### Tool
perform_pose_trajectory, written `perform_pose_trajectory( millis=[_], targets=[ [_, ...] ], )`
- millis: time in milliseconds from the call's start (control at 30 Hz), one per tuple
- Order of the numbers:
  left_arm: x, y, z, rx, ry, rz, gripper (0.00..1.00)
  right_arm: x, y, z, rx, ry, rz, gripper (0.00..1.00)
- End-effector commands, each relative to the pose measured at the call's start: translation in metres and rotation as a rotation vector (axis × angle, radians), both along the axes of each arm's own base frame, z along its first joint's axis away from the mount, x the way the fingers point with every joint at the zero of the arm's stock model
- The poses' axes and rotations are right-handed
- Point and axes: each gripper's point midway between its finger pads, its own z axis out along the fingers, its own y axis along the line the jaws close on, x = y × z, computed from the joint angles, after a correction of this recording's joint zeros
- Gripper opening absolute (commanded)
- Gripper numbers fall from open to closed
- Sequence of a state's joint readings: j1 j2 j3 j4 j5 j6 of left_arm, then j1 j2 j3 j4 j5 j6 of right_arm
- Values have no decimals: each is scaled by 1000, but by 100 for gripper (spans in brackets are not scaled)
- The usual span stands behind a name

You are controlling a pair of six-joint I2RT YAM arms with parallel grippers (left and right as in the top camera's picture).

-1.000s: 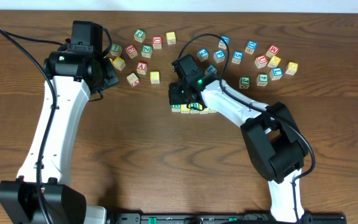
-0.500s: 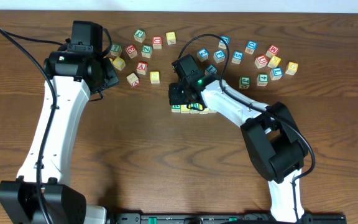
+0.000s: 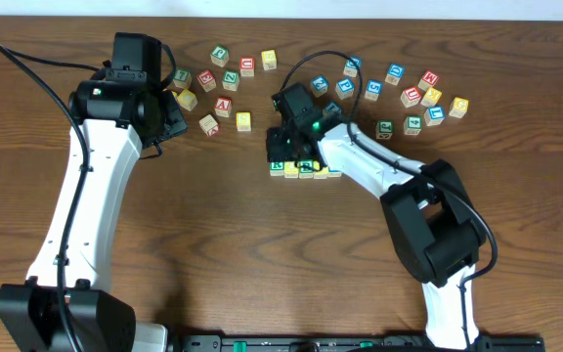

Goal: Spell out ROBOT

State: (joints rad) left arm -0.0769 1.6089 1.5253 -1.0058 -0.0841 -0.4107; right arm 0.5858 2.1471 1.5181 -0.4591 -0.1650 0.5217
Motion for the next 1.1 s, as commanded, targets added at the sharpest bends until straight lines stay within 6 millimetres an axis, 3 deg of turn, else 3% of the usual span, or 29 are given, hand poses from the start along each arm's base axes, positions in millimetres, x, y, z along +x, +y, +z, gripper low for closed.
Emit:
perform_pose_trajectory(
  millis=[0,233,367,500,600,800,1067],
  targets=[
    [-1,0,-4,7,12,-6,49,27,-14,39,27,-69,-21,3],
    [0,1,-3,10,8,-5,49,34,-65,110,27,-132,-72,14],
    [0,1,-3,10,8,-5,49,23,-106,126,-11,-85,-133,15],
    [2,1,-3,9,1,-5,49,4,-146,112,-72,46,-199,12],
    [4,0,-2,8,-7,-5,49,-14,-170,85,-127,167,-224,9],
    [5,0,-1,8,-13,-5,49,-33,-177,45,-170,247,-207,8],
    [5,0,-1,8,-13,-5,49,-40,-171,16,-177,227,-186,9]
  ],
)
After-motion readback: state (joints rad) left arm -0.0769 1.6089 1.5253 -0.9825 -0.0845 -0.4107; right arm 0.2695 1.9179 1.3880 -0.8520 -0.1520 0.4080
